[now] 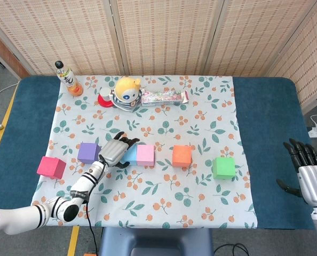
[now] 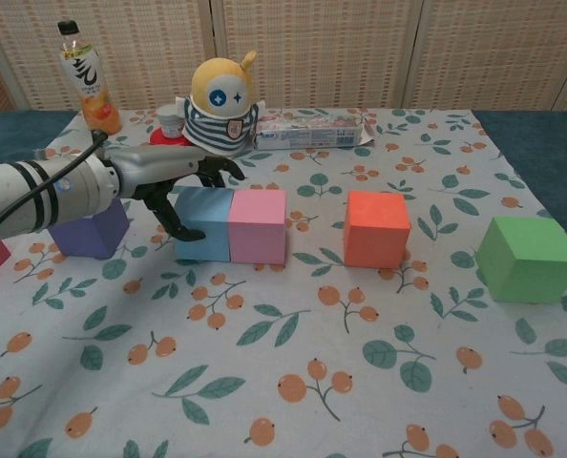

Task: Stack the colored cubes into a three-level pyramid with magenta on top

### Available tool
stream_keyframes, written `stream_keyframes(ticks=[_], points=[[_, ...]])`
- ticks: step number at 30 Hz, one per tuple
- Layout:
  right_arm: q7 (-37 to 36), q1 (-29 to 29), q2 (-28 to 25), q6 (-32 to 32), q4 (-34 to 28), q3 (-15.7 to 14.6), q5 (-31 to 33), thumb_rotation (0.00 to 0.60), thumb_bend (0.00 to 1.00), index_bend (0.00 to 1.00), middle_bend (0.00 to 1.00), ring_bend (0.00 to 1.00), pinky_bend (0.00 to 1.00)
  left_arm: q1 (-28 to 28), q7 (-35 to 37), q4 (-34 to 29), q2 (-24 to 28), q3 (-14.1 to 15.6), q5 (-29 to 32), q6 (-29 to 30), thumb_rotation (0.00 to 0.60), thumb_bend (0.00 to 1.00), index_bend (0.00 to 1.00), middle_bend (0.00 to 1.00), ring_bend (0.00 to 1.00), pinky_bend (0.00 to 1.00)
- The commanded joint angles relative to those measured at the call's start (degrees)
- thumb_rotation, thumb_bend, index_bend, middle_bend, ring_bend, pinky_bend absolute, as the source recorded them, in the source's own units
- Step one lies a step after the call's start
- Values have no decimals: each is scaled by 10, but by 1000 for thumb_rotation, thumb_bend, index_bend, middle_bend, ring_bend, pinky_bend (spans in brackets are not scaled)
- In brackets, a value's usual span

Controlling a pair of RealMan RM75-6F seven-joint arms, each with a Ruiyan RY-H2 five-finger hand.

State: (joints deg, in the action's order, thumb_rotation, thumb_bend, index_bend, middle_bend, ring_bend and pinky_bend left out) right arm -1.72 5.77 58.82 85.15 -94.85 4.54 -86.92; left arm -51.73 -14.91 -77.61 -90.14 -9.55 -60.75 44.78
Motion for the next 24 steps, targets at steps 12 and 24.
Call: stream_keyframes(ticks=[12,24], points=[[-2,3,-1,-7,1,-2,-3,600,73,0,0,0,0,-1,-20,-11,3,9,18,-1,600,325,78,149,83,38],[-33,61,-1,-87,-19,-10,-42,600,73,0,0,0,0,33,-42,-100,70,19,-11,73,600,321,18,0,0,16]])
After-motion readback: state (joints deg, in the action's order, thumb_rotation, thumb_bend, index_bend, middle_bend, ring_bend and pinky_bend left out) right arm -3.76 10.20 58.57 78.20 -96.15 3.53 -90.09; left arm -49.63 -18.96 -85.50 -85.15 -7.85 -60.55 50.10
